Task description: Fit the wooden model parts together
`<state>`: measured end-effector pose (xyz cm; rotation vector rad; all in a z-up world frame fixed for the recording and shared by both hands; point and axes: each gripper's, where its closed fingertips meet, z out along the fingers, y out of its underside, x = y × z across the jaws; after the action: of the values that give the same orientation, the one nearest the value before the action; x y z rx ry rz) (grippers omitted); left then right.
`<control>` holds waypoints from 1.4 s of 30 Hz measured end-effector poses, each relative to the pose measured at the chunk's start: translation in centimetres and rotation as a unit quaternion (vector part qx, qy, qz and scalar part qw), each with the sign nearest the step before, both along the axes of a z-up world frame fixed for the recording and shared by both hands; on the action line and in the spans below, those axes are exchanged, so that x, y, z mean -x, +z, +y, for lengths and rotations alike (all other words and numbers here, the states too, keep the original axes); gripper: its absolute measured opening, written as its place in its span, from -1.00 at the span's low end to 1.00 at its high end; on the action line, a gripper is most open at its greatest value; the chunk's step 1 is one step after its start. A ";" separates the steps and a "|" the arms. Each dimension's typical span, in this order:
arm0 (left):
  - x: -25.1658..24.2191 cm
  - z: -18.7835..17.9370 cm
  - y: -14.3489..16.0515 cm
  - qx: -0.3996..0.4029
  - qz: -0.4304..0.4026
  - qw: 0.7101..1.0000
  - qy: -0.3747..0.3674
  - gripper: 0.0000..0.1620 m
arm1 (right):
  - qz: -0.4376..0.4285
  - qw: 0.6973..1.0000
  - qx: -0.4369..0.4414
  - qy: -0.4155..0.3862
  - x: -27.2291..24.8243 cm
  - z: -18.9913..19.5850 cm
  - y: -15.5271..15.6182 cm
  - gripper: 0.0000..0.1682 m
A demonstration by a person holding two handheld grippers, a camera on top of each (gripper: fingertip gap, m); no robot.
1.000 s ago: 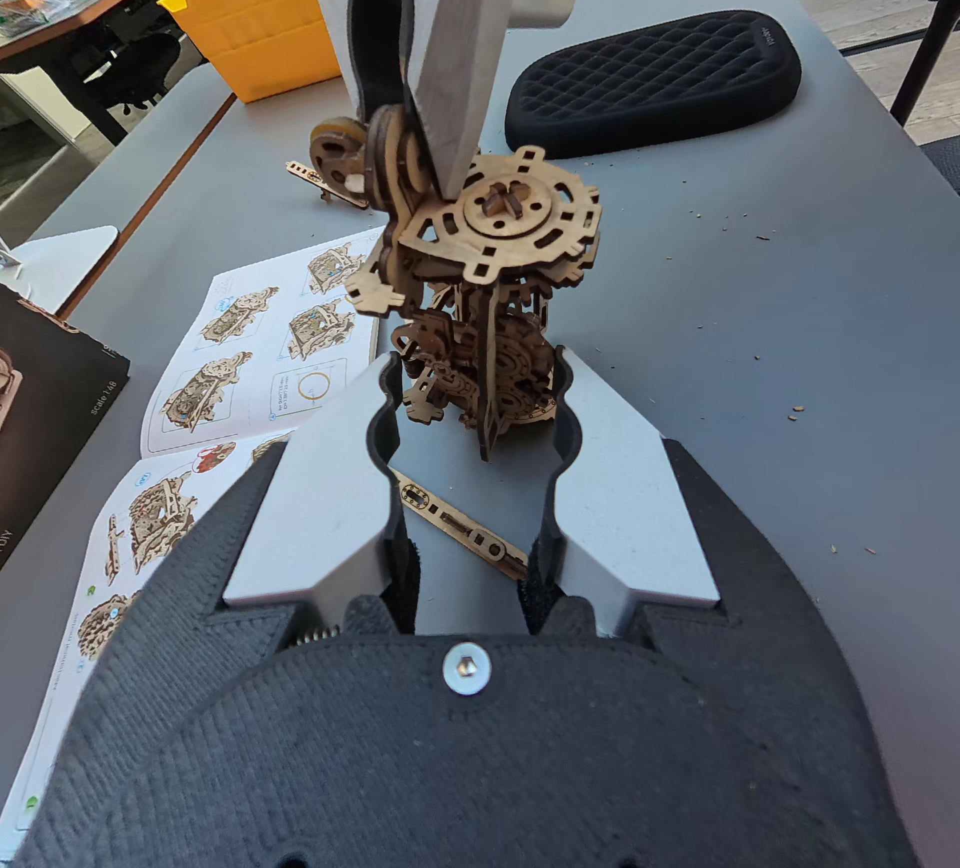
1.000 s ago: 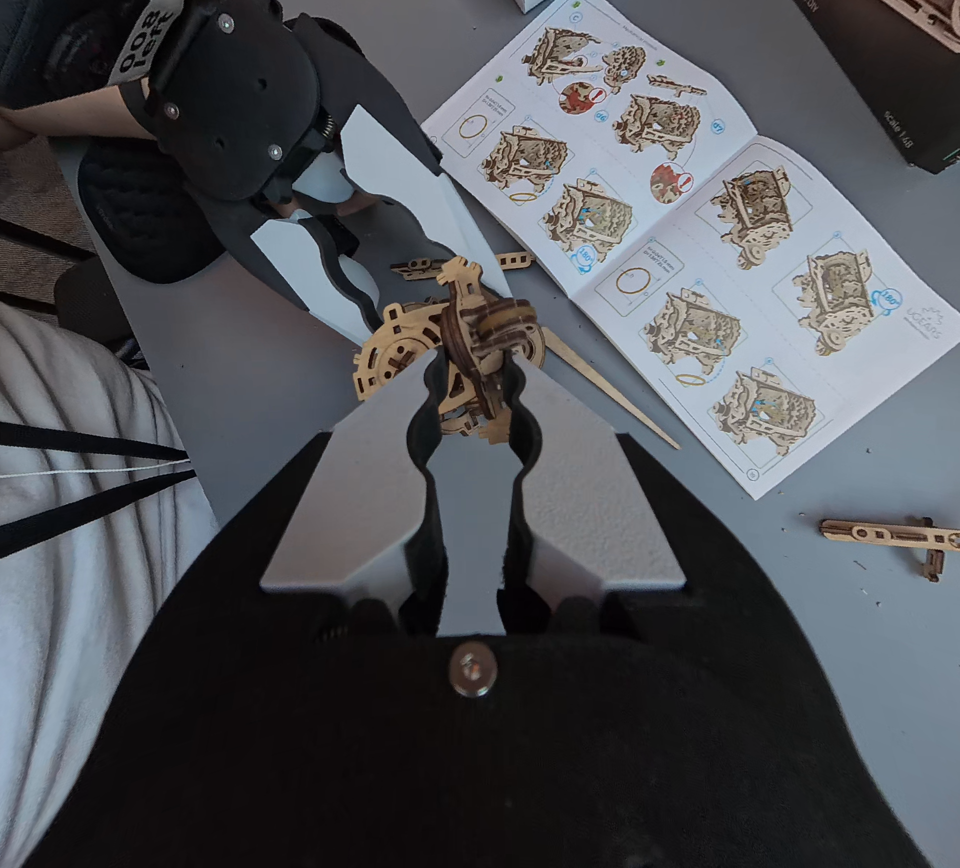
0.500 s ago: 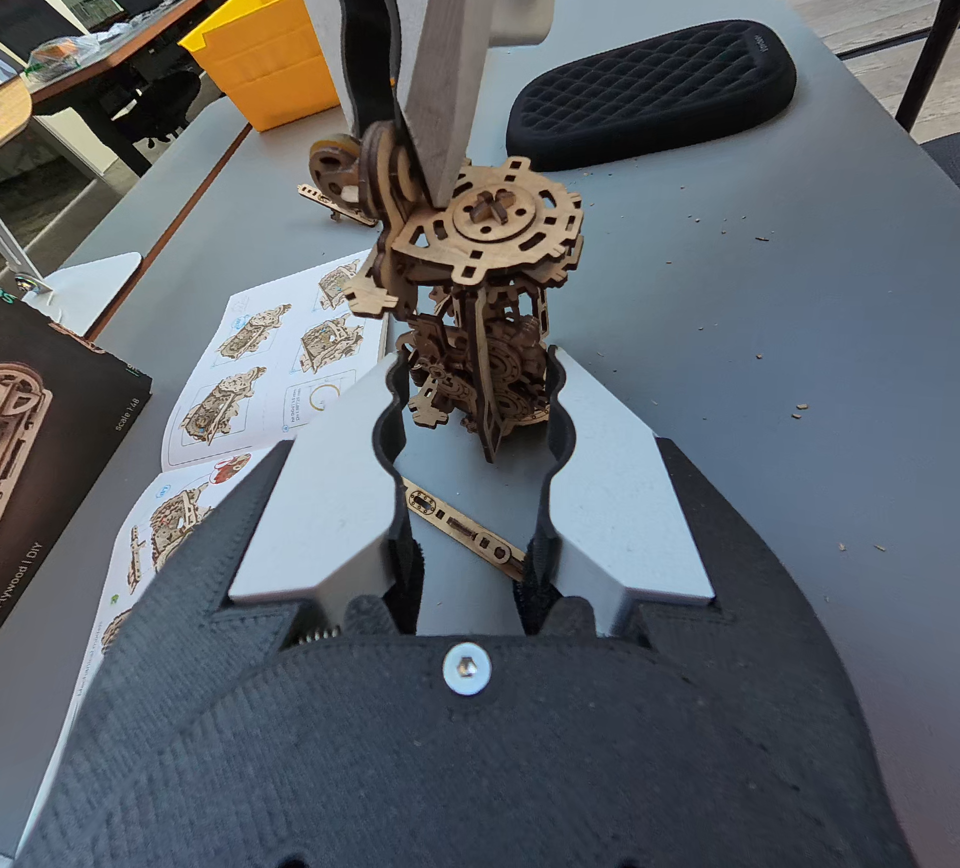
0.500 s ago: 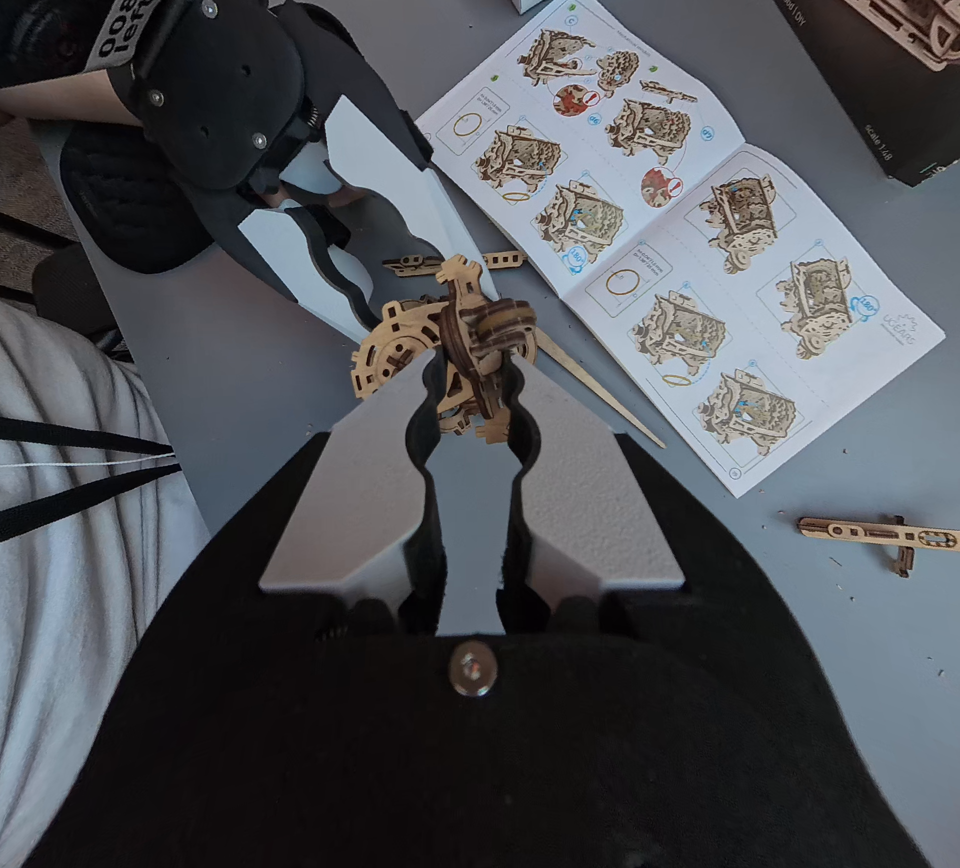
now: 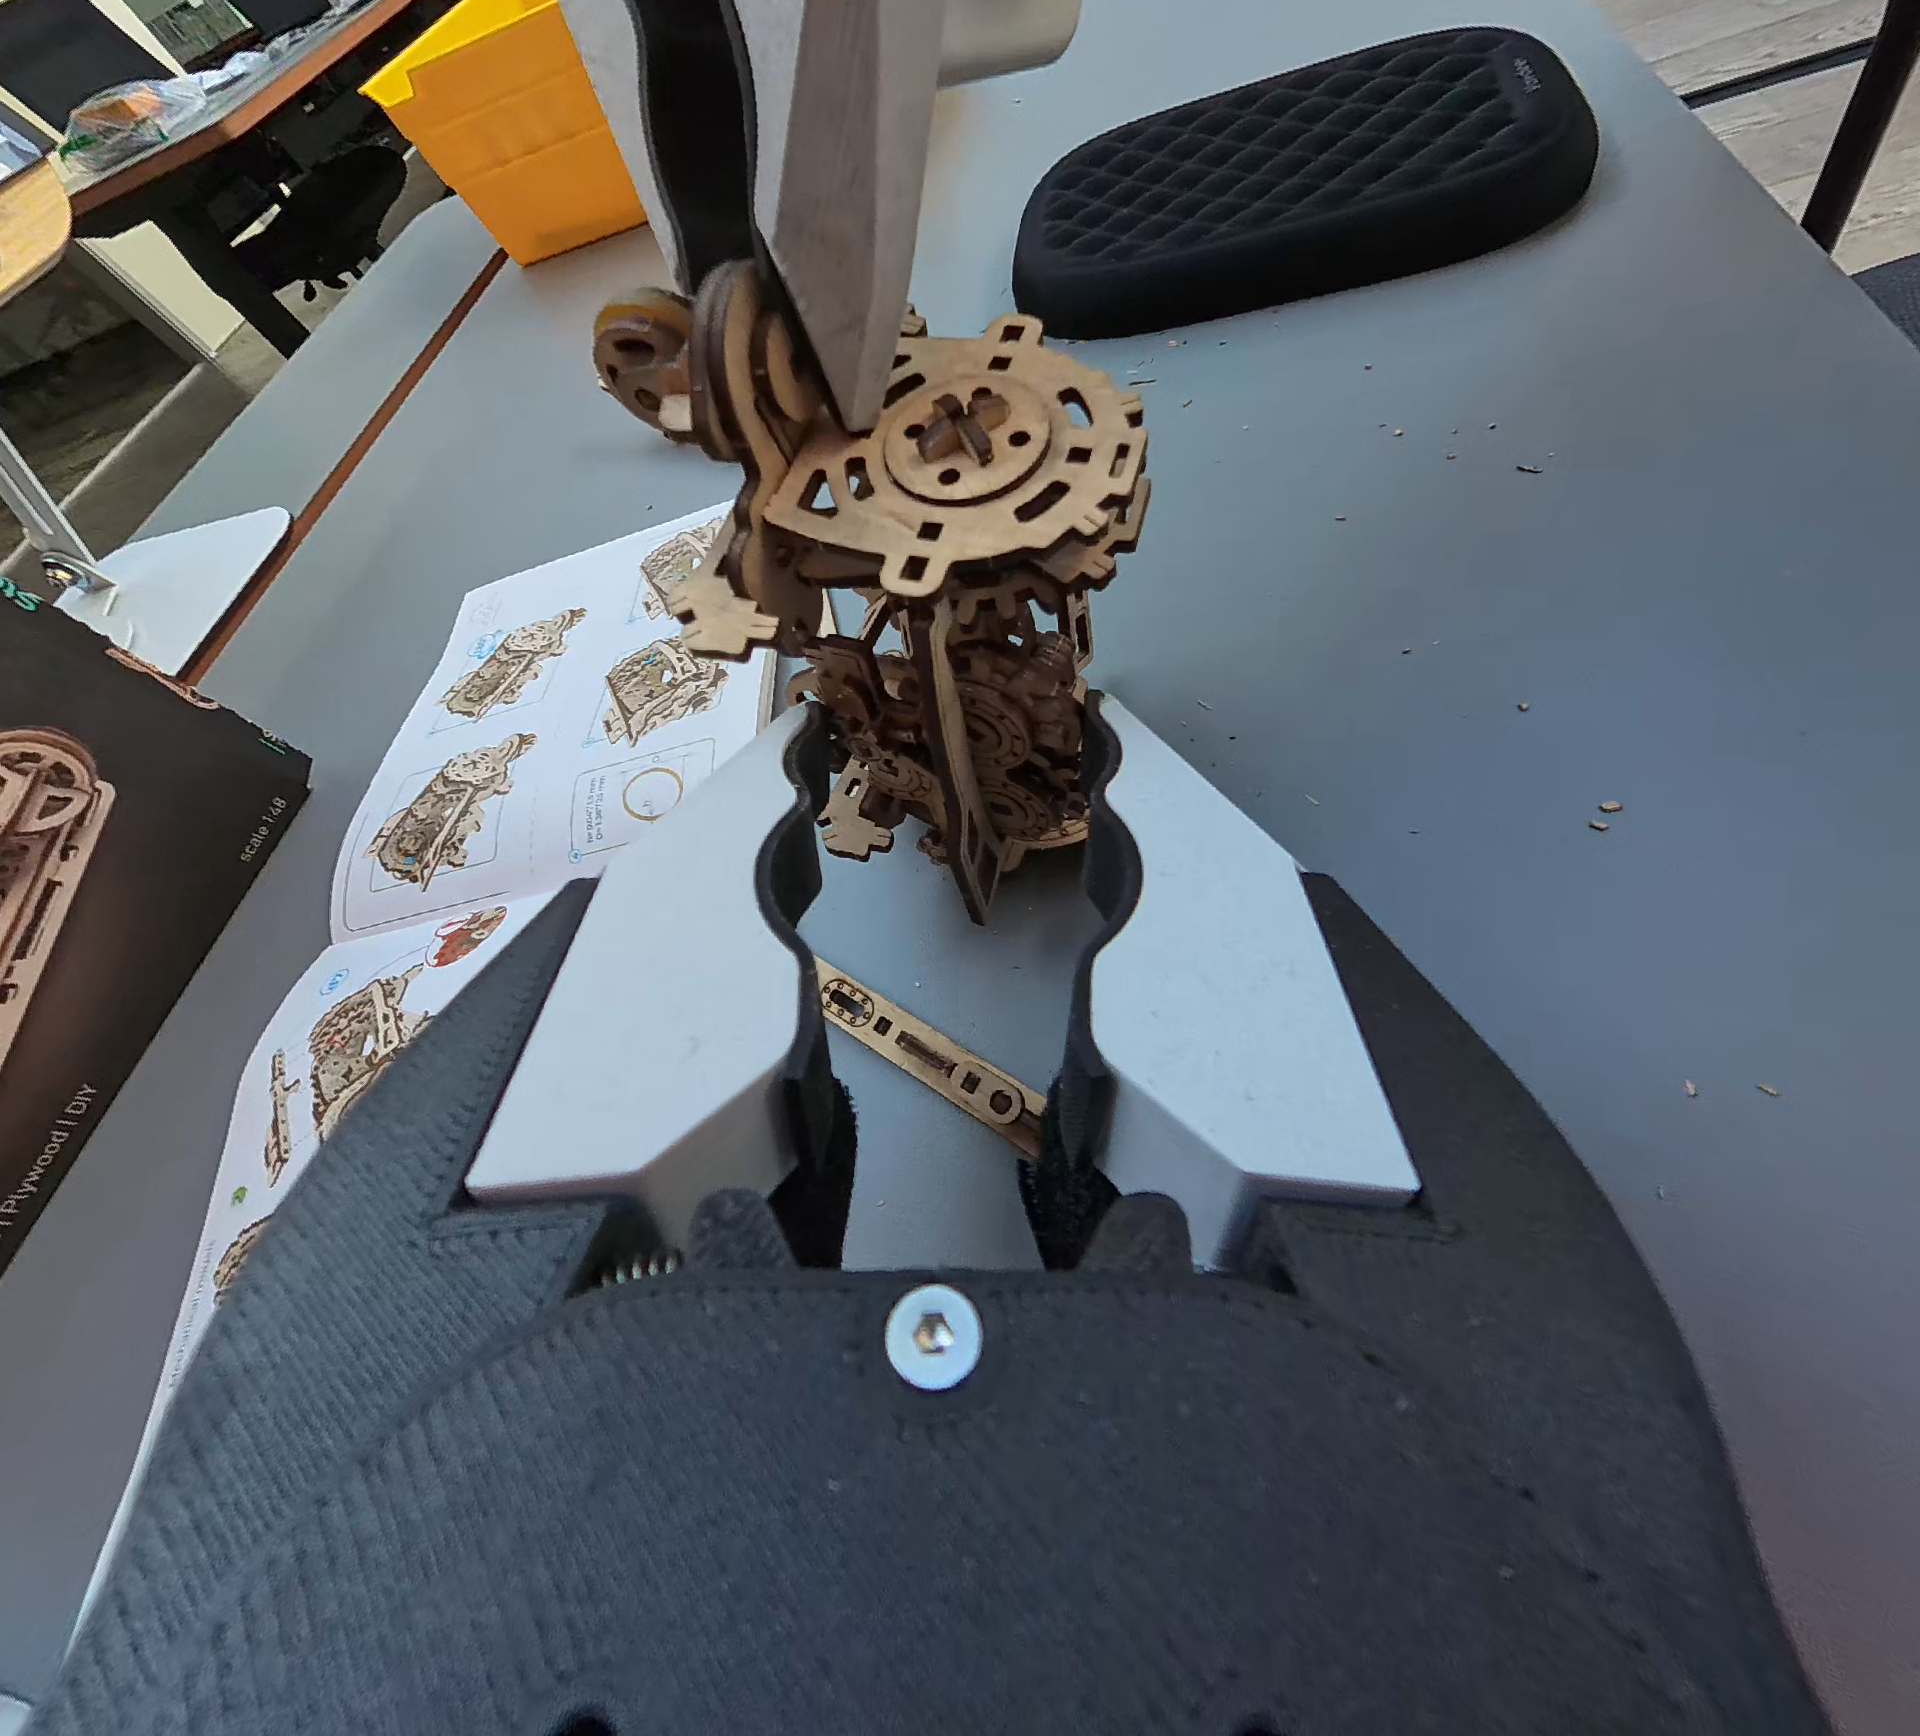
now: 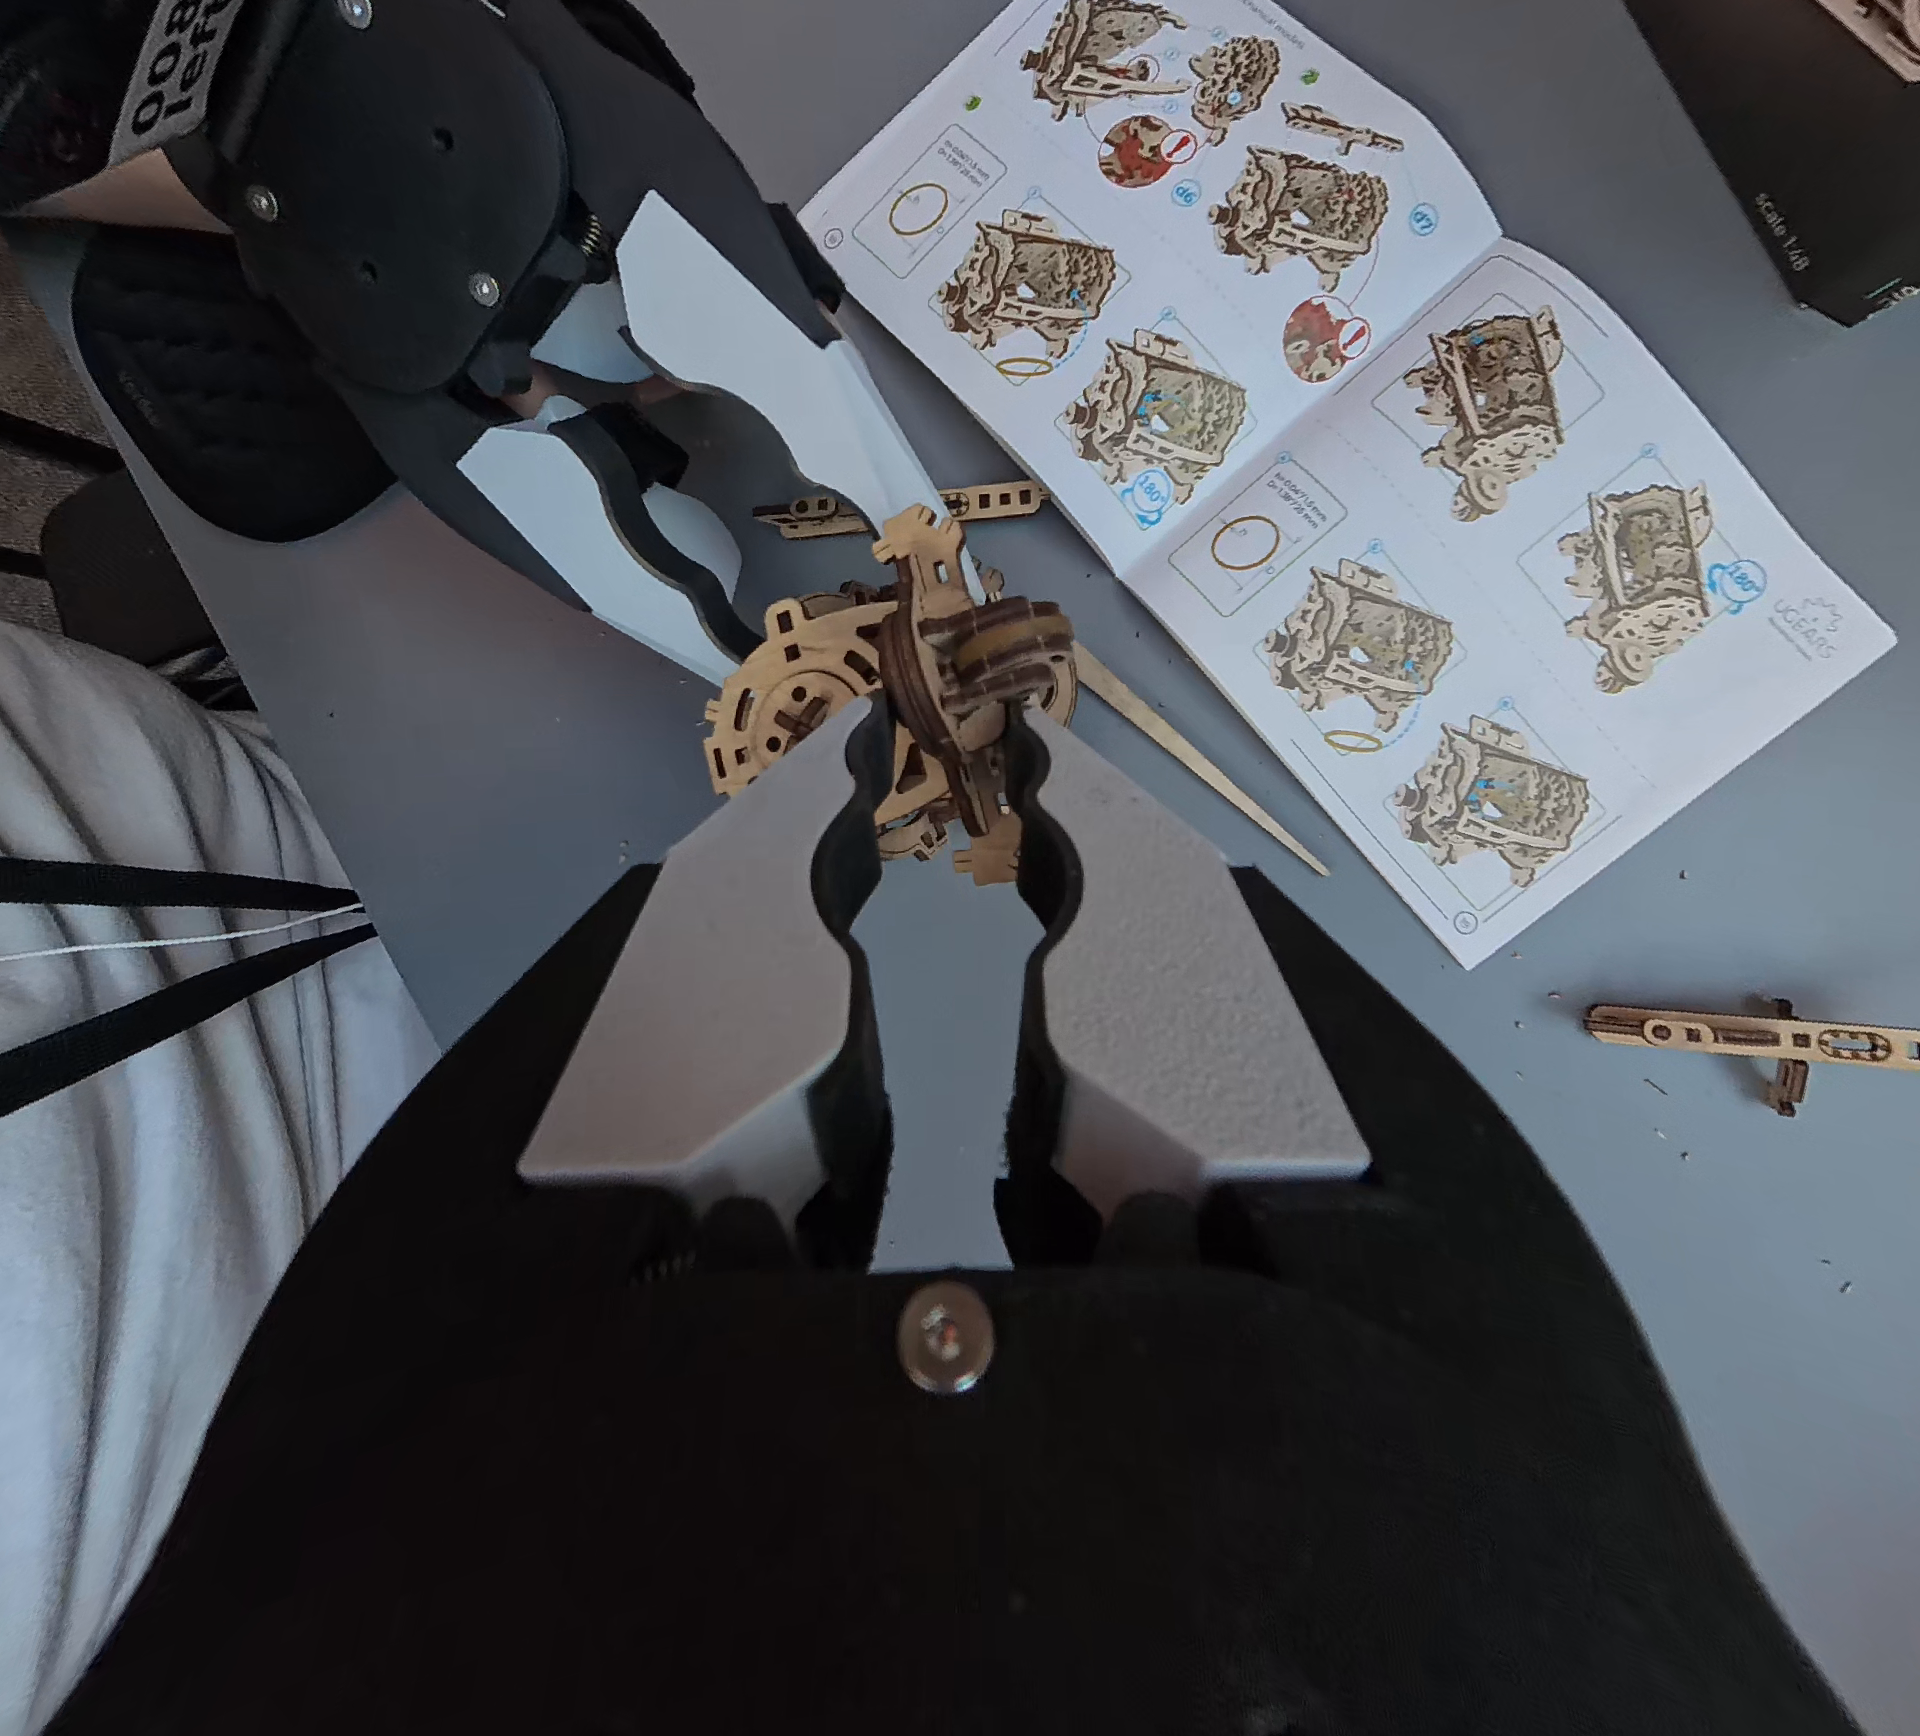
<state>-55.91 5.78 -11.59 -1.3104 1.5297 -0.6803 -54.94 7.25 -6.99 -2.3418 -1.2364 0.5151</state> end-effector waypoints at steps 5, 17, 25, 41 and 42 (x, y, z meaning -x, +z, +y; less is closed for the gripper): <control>0.1 0.1 0.0 0.004 0.001 1.000 0.001 -0.43 | -0.012 1.000 -0.007 0.003 0.2 0.0 0.0 -0.76; 0.0 0.0 0.0 0.004 -0.001 1.000 0.000 -0.42 | -0.040 0.999 0.007 0.007 0.0 0.0 0.0 -0.76; 0.0 0.0 -0.1 0.003 0.000 1.000 0.000 -0.42 | -0.089 0.996 0.006 0.019 -0.1 0.0 0.1 -0.76; 0.0 0.1 -0.3 0.005 0.006 1.000 0.004 -0.41 | -0.102 0.995 -0.014 -0.009 0.2 -0.2 0.2 -0.76; 0.0 0.1 -0.3 0.004 0.006 1.000 0.004 -0.41 | -0.101 0.995 -0.016 -0.009 0.2 -0.2 0.2 -0.76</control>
<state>-55.90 5.86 -11.88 -1.3291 1.5326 -0.6758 -55.17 7.05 -6.76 -2.4233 -1.2998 0.2556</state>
